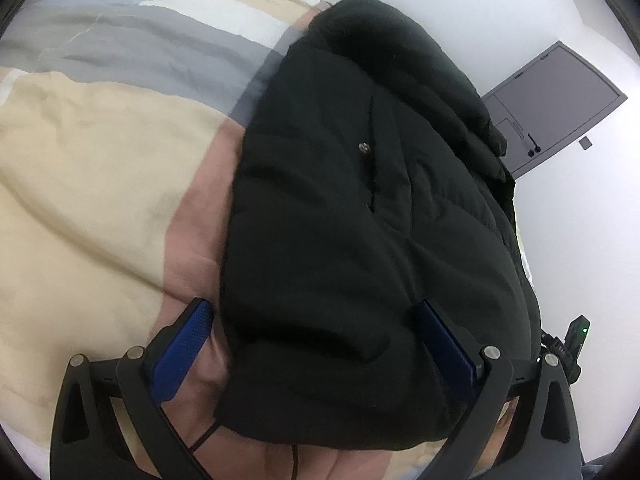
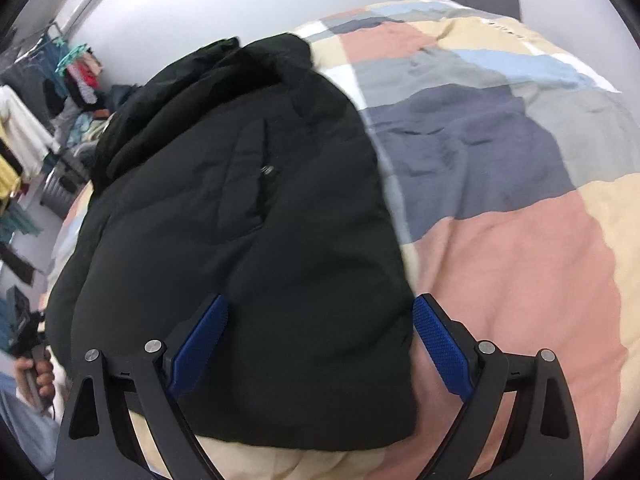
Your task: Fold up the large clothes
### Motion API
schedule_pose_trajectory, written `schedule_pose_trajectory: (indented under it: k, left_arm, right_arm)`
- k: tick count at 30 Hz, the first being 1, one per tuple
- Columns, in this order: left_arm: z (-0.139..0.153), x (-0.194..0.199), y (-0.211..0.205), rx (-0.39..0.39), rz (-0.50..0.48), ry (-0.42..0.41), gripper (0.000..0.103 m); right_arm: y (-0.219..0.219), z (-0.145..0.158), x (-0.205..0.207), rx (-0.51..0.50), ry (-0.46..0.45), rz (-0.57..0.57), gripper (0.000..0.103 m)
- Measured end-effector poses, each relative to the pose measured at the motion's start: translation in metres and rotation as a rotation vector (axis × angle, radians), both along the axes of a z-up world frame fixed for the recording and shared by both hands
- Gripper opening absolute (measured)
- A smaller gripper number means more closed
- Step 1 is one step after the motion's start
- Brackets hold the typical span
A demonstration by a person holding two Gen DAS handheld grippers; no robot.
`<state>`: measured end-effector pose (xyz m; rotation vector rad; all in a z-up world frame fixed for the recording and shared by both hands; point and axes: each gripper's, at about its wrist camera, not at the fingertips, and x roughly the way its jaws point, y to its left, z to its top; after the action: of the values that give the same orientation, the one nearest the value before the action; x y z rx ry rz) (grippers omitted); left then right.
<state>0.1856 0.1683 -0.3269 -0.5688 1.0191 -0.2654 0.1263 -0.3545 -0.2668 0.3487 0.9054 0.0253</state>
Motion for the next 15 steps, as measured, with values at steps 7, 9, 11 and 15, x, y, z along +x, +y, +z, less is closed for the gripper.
schedule_pose_trajectory:
  k: [7, 9, 11, 15]
  left_arm:
    - [0.002, -0.001, -0.012, -0.035, -0.030, 0.007, 0.087]
    - [0.002, 0.000, -0.015, -0.049, -0.037, 0.018, 0.081]
    - [0.004, 0.000, -0.019, -0.046, -0.044, 0.023, 0.071]
    - [0.010, 0.000, -0.027, -0.048, -0.054, 0.029, 0.050]
  right_arm:
    - [0.008, -0.008, 0.003, 0.079, 0.032, 0.070, 0.094]
    - [0.014, -0.011, 0.006, 0.037, 0.070, 0.077, 0.093]
    - [0.012, -0.015, 0.007, 0.048, 0.099, 0.055, 0.093]
    - [0.010, -0.021, 0.003, 0.110, 0.124, 0.051, 0.080]
